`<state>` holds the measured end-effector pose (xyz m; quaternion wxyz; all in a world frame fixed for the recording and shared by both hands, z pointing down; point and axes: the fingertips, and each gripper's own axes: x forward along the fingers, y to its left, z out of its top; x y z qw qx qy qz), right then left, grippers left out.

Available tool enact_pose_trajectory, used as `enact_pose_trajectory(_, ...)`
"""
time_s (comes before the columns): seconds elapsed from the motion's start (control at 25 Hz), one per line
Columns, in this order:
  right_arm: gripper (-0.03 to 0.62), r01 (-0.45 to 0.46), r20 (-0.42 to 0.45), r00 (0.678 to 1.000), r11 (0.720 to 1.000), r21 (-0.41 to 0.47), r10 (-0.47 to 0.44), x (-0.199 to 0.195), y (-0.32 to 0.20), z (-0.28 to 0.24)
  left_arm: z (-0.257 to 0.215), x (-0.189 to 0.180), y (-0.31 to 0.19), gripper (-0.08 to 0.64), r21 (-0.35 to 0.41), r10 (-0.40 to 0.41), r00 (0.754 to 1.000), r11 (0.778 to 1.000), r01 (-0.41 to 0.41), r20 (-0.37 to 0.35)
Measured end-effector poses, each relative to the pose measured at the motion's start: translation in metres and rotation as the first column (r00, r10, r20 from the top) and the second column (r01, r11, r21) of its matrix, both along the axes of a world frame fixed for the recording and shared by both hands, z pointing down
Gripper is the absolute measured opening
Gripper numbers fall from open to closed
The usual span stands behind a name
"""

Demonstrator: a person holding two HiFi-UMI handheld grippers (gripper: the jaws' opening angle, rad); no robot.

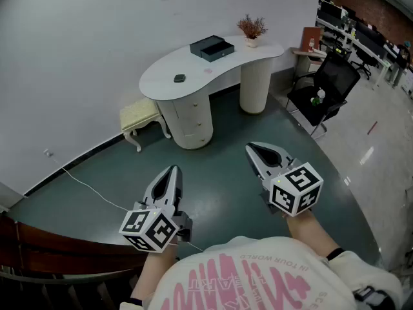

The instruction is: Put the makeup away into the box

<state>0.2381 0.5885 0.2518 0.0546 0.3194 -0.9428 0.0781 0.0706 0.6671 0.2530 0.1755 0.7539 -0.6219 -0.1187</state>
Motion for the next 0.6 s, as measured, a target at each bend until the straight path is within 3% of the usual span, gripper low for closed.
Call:
enact_pose_trajectory(0.32,-0.002,0.008,0.009,1.0,0.999,-0.048,-0.008,-0.008,-0.033,0.021,0.021,-0.012,-0.028,0.003,-0.044,-0.023,1.0,0.999,0.023,-0.019)
enact_pose_trajectory(0.6,0.0,-0.021,0.051,0.998,0.987,-0.157,0.03,-0.031,-0.082,0.042,0.036,-0.045,-0.077,0.003,-0.052,-0.019,0.999,0.999,0.018,-0.028)
